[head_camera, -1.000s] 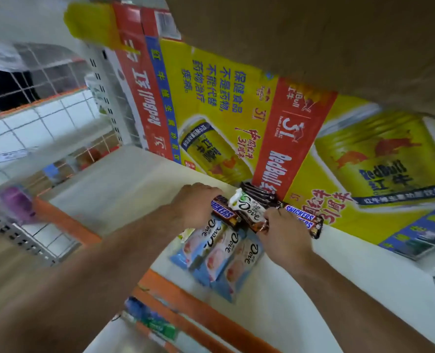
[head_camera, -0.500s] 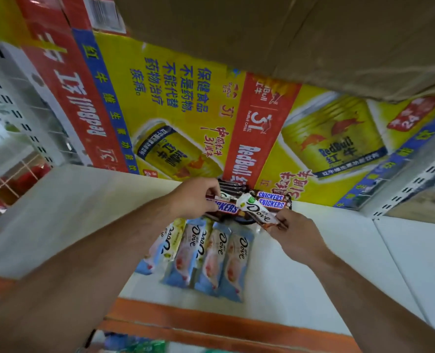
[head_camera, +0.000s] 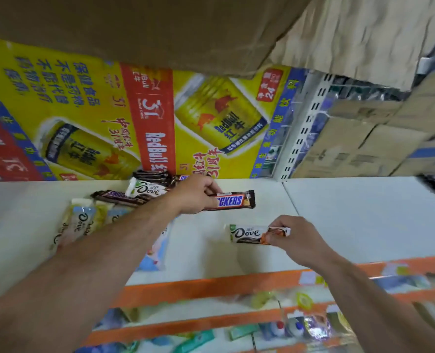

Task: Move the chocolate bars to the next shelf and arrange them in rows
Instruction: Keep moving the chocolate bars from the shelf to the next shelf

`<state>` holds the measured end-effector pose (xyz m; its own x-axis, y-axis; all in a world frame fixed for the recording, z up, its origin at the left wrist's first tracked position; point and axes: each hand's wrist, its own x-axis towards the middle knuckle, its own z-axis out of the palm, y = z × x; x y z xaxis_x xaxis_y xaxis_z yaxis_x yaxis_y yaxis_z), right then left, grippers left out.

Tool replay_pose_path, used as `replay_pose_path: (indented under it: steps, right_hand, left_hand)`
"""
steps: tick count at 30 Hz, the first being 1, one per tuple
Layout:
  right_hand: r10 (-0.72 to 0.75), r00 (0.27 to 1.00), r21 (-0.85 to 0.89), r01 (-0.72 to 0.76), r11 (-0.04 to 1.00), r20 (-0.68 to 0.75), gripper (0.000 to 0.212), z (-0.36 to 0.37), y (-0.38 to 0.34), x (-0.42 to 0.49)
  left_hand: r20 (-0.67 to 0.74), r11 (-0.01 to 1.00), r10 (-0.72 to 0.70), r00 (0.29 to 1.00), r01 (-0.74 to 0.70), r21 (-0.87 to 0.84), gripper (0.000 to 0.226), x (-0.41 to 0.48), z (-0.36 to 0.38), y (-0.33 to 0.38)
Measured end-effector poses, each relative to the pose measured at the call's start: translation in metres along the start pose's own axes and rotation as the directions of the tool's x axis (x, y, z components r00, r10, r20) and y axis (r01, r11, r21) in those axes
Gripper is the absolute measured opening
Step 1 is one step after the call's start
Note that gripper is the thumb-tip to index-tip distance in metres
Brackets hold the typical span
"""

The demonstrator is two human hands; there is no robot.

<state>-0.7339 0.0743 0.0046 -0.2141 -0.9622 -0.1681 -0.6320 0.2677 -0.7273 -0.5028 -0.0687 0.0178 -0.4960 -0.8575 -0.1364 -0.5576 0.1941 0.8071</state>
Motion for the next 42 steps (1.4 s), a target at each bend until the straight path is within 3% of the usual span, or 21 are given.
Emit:
replay_pose_path:
  steps: [5, 14, 21, 32, 42]
  right_hand:
    - [-0.013, 0.999, -0.018, 0.012, 1.0, -0.043, 0.013, -0.068, 0.063, -0.045]
    - [0.054, 0.982, 0.048, -0.046, 0.998, -0.179, 0.019, -0.189, 0.18, -0.116]
    - [0.207, 0.943, 0.196, -0.158, 0.968, -0.261, 0.016, -0.251, 0.263, -0.139]
    - [0.365, 0.835, 0.233, -0.291, 0.928, -0.411, 0.012, -0.352, 0.354, -0.094]
    - [0.385, 0.801, 0.142, -0.361, 0.922, -0.46, 0.013, -0.447, 0.409, -0.005]
  left_hand:
    - [0.014, 1.0, 0.0, 1.0, 0.001, -0.028, 0.017, -0.006, 0.085, 0.062]
    - [0.163, 0.998, 0.018, 0.986, -0.008, -0.059, 0.02, 0.014, 0.238, 0.183]
    - [0.295, 0.995, 0.095, 0.951, -0.091, -0.028, 0.022, 0.059, 0.331, 0.255]
    - [0.433, 0.971, 0.232, 0.871, -0.23, -0.057, 0.024, 0.196, 0.455, 0.344]
    - [0.474, 0.956, 0.272, 0.837, -0.291, -0.033, 0.022, 0.317, 0.512, 0.412]
